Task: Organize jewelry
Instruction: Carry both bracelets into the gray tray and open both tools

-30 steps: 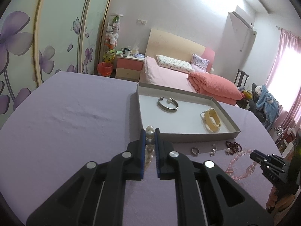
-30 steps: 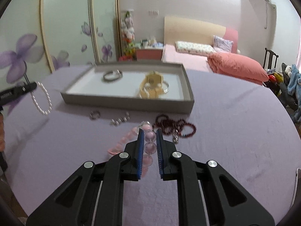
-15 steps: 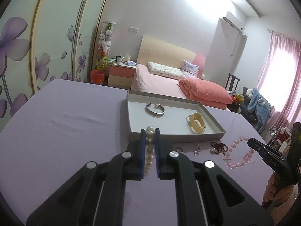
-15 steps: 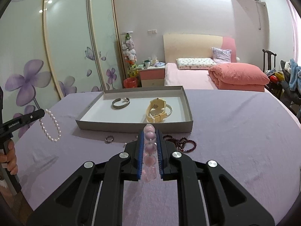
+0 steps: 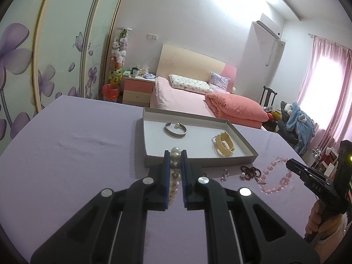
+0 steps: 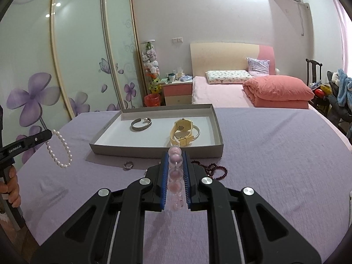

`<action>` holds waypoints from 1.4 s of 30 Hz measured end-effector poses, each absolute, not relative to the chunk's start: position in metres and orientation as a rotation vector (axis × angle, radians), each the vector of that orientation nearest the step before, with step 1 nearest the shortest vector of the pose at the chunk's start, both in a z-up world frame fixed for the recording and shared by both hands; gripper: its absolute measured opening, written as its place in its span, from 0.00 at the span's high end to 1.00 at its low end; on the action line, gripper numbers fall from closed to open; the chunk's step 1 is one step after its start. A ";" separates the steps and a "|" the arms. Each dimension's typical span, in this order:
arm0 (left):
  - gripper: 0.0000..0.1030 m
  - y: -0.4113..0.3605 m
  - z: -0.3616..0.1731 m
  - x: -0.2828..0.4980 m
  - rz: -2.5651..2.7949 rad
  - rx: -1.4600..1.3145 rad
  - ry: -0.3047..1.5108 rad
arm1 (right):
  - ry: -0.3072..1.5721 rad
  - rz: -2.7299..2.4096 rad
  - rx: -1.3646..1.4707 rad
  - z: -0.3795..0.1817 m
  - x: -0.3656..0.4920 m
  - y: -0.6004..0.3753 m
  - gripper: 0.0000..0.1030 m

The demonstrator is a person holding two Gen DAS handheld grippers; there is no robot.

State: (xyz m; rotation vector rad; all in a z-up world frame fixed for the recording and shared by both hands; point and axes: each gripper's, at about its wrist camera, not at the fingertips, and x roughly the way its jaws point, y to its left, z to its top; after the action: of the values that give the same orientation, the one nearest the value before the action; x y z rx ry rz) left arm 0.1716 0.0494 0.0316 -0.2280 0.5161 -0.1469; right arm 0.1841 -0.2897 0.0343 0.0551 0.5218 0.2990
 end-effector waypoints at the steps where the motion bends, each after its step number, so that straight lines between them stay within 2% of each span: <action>1: 0.90 0.049 0.032 0.172 -0.148 -0.227 0.515 | 0.519 0.299 0.055 0.036 0.184 -0.290 0.86; 11: 0.90 0.040 0.050 0.201 -0.179 -0.221 0.472 | 0.426 0.286 0.027 0.067 0.204 -0.285 0.86; 21: 0.90 0.017 0.066 0.269 -0.198 -0.208 0.419 | 0.375 0.296 0.040 0.089 0.266 -0.268 0.86; 38: 0.90 0.013 0.012 0.357 -0.159 -0.245 0.514 | 0.453 0.370 0.115 0.048 0.343 -0.243 0.86; 41: 0.90 0.013 0.005 0.362 -0.158 -0.241 0.521 | 0.474 0.378 0.123 0.041 0.346 -0.243 0.79; 42: 0.90 0.012 0.003 0.363 -0.159 -0.238 0.525 | 0.475 0.375 0.125 0.041 0.346 -0.245 0.70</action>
State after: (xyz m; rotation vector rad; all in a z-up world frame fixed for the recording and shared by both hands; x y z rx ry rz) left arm 0.3634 0.0124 0.0029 -0.2377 0.5252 -0.1585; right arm 0.3461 -0.2446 0.0408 0.1252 0.4745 0.3750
